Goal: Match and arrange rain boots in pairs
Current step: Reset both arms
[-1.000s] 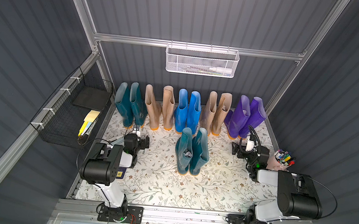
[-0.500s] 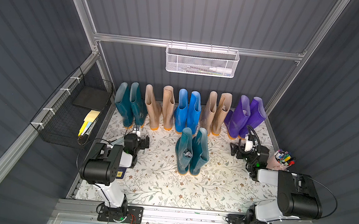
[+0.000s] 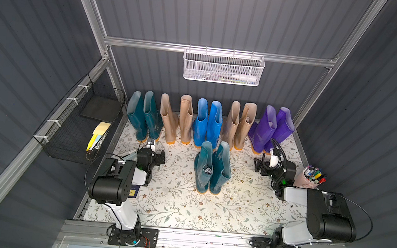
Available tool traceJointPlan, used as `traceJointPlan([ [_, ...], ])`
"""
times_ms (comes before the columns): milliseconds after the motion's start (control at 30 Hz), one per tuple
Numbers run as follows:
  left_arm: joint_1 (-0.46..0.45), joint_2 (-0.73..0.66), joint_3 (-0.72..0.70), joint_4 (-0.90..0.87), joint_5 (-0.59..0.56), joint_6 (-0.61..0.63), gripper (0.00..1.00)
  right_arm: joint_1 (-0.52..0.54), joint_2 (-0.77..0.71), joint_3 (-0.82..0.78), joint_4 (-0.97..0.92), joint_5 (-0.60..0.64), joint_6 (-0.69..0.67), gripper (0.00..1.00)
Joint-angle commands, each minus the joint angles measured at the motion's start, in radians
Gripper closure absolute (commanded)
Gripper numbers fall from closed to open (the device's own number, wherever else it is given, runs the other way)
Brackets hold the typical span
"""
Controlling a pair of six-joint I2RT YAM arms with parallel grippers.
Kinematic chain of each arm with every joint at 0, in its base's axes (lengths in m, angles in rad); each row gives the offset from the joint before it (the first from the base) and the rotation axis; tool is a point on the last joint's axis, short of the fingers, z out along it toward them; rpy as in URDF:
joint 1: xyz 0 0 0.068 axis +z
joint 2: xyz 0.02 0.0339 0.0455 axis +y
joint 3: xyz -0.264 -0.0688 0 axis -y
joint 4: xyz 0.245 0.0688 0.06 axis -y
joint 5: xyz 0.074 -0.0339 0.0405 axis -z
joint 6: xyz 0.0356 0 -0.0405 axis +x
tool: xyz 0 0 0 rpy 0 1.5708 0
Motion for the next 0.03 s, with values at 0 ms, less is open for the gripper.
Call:
traceJointPlan([
  [0,0.006,0.002,0.017,-0.010,0.003,0.005,0.00,0.004,-0.011,0.017,-0.023,0.018,-0.010,0.01],
])
